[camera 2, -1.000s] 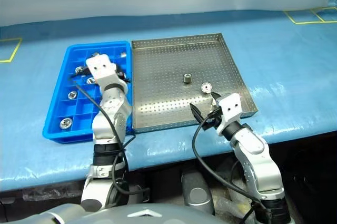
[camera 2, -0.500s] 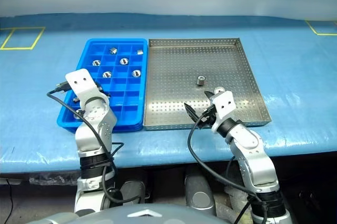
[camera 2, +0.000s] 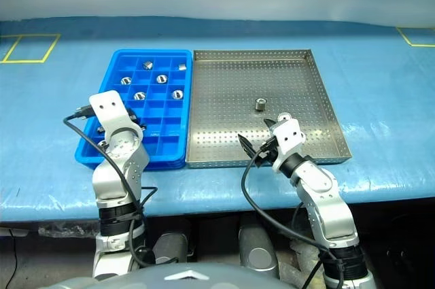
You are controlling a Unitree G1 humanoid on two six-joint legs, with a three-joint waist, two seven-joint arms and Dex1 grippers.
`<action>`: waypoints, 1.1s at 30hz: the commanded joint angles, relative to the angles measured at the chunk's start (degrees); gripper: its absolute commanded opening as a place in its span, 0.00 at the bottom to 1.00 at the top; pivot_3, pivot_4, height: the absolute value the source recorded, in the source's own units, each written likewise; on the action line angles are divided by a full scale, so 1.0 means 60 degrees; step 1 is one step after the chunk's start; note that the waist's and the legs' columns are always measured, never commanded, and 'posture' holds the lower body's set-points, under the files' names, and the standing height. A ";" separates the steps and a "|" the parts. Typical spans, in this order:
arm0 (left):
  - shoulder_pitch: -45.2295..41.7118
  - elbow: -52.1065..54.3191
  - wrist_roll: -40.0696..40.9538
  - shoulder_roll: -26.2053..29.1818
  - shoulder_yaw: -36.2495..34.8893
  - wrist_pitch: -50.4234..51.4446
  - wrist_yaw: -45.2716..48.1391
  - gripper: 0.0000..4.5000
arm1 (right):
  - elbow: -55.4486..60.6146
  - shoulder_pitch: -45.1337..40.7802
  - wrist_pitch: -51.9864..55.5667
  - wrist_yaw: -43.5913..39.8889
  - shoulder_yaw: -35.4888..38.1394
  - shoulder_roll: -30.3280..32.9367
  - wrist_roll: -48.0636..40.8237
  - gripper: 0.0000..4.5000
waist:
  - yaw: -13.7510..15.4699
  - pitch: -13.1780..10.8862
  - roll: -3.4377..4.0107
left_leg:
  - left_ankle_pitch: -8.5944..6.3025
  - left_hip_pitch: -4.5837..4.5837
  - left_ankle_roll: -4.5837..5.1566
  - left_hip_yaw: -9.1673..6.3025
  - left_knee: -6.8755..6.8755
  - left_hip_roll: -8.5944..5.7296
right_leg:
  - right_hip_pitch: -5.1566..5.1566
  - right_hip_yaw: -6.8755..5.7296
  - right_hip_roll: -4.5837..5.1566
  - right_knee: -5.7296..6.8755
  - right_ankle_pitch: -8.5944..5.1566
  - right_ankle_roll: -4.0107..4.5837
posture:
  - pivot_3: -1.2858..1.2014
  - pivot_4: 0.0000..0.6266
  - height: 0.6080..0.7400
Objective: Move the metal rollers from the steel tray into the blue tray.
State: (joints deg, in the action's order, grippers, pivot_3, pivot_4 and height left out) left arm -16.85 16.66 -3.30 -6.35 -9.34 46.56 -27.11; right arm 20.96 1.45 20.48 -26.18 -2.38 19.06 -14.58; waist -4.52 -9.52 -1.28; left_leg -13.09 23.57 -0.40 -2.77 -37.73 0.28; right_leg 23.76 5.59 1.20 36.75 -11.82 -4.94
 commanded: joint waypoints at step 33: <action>0.0306 0.0090 0.1559 0.1969 0.2720 -0.4318 0.6037 0.92 | -0.1108 -0.2364 0.0222 0.1557 0.0521 -0.1348 0.0093 1.00 | -0.0045 0.0004 0.0010 | 0.0001 -0.0017 0.0002 0.0031 -0.0011 0.0016 | -0.0002 0.0011 -0.0005 0.0011 -0.0012 0.0052 | 0.50 0.24 1.00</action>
State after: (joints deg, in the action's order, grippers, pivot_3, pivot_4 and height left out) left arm -15.48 17.00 7.02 5.18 5.69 24.17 7.66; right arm 15.15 -10.72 20.44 -18.21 0.25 11.06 -14.44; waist -4.79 -9.49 -1.22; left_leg -13.08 23.47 -0.39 -2.59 -37.78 0.37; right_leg 23.75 5.65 1.17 36.82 -11.88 -4.62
